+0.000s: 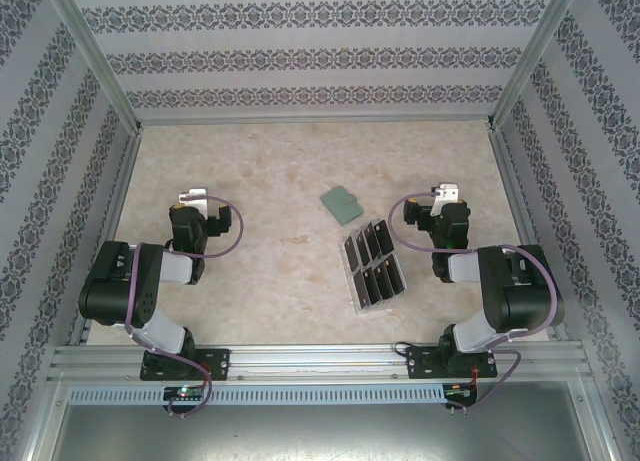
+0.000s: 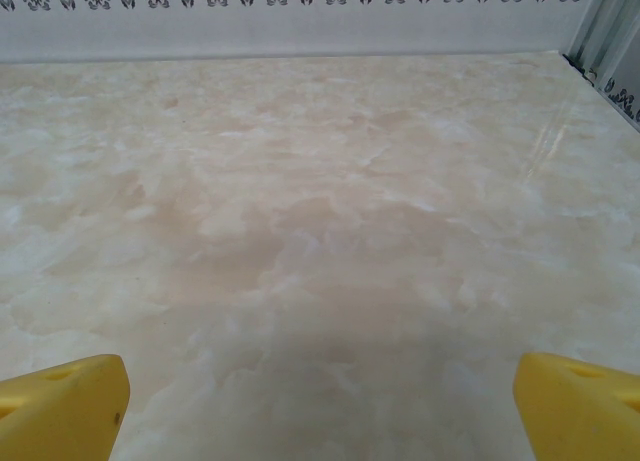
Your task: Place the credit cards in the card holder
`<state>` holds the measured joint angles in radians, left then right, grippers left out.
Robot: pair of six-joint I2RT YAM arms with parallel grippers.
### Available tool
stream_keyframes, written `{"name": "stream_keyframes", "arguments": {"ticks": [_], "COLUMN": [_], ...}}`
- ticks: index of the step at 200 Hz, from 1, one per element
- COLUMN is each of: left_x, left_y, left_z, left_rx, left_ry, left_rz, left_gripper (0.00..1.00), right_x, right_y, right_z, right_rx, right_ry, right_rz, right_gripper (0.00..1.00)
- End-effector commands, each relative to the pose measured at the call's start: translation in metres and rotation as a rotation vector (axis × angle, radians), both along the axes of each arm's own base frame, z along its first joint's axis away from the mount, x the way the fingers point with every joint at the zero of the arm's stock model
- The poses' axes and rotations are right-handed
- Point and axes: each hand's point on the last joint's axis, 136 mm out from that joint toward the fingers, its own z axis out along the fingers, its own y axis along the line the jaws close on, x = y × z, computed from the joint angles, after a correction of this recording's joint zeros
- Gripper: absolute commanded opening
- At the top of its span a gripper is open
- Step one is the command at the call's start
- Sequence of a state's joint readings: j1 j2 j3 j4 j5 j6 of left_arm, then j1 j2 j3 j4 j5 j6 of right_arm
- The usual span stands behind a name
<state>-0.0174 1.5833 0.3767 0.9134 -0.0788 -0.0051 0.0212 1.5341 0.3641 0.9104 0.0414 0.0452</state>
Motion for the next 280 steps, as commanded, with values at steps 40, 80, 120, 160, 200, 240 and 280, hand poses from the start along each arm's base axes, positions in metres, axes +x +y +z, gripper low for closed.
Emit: {"name": "stream_keyframes", "arguments": {"ticks": [40,80,120,160,200,240,280], "left_x": [-0.005,-0.015,-0.013,-0.005,0.003,0.016,0.028], "left_y": [0.017,0.031,0.014,-0.031,-0.089,-0.153,-0.210], "left_z": [0.032,0.066,0.099,0.096,0.073,0.052,0.040], "left_rx": [-0.009,-0.028,-0.220,-0.455,-0.471,-0.459,-0.529], "left_ry": [-0.064,-0.083,-0.016,0.186,0.441,0.617,0.660], "left_rz": [0.097,0.196,0.170,0.086,0.042,-0.041,-0.124], "left_gripper": [1.00,1.00,1.00,1.00,1.00,1.00,1.00], "right_x": [-0.014,-0.026,-0.023,-0.004,0.026,0.052,0.080], "right_y": [-0.015,-0.022,0.007,0.053,0.095,0.125,0.152], "right_z": [0.052,0.082,0.119,0.133,0.125,0.090,0.051], "right_rx": [0.027,0.331,0.547,0.649,0.710,0.701,0.697], "right_ry": [-0.075,-0.100,-0.086,0.168,0.406,0.577,0.686], "right_rz": [-0.083,-0.206,-0.041,0.138,0.241,0.291,0.377], "right_gripper": [0.98,0.98,0.98,0.87,0.75,0.67,0.57]}}
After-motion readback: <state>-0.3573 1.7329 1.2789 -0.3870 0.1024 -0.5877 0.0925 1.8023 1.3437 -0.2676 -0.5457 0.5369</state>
